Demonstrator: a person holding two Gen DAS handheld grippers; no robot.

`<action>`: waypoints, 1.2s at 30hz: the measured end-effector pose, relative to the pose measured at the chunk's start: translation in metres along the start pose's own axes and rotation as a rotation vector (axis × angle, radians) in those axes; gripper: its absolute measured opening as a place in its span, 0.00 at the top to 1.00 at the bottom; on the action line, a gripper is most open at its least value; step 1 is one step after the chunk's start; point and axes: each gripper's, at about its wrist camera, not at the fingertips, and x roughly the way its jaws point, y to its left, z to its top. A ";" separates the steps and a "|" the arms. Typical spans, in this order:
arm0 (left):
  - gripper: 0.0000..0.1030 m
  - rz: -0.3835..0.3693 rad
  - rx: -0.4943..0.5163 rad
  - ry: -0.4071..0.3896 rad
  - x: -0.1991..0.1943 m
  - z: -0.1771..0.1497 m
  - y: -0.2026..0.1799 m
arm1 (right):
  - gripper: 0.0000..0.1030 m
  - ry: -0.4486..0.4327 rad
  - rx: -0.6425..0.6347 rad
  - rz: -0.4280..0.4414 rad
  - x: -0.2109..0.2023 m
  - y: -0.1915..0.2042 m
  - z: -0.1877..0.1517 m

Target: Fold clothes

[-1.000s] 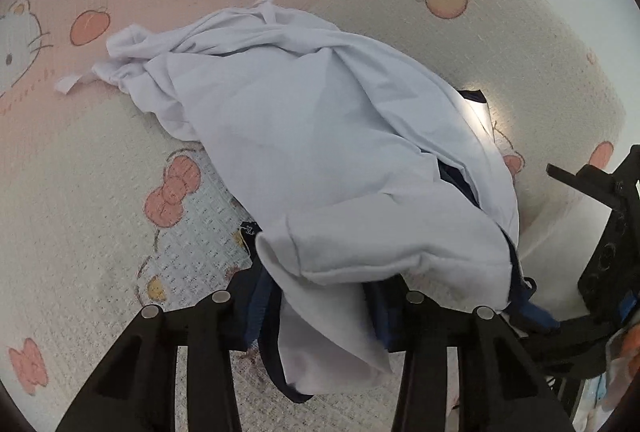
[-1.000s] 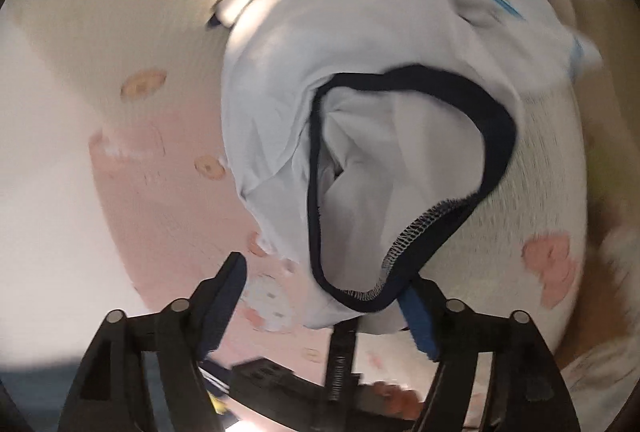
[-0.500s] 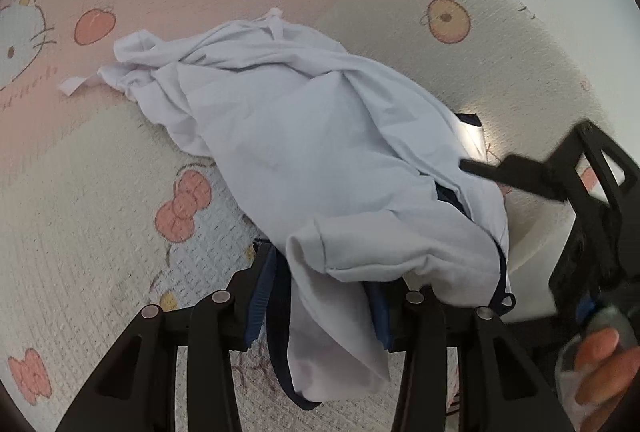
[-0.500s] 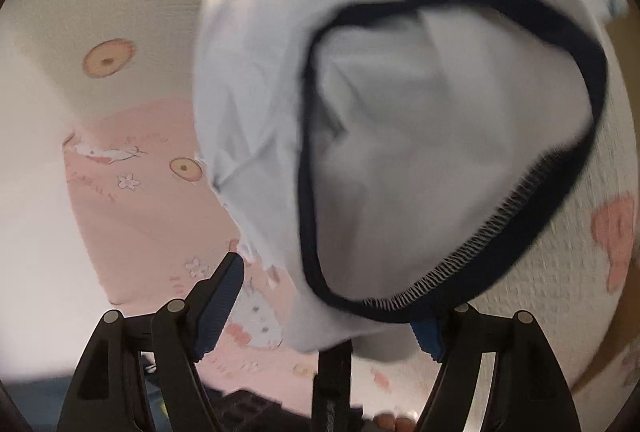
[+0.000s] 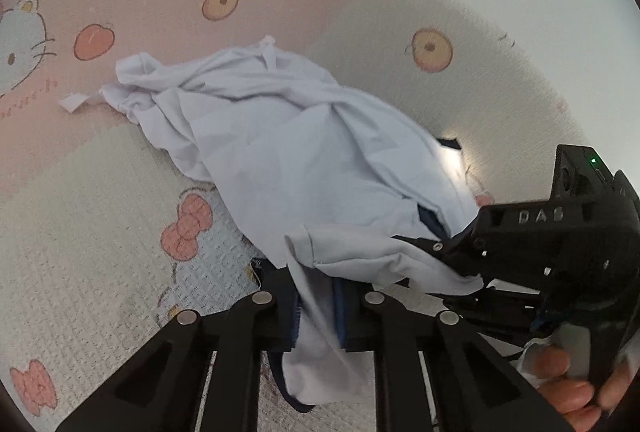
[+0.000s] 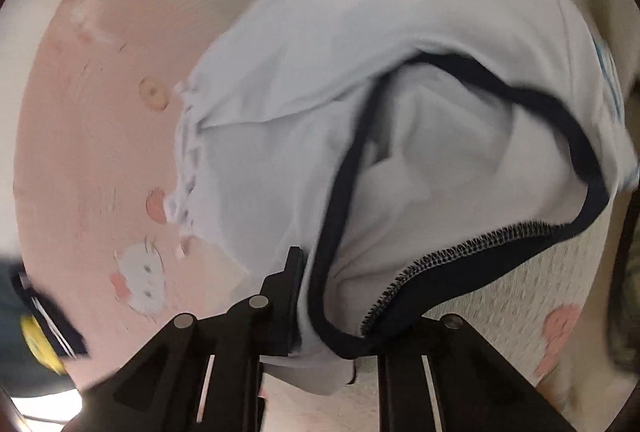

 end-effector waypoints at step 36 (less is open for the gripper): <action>0.97 0.069 -0.038 -0.131 -0.226 -0.027 0.071 | 0.86 0.238 -0.610 0.032 -0.016 0.166 -0.195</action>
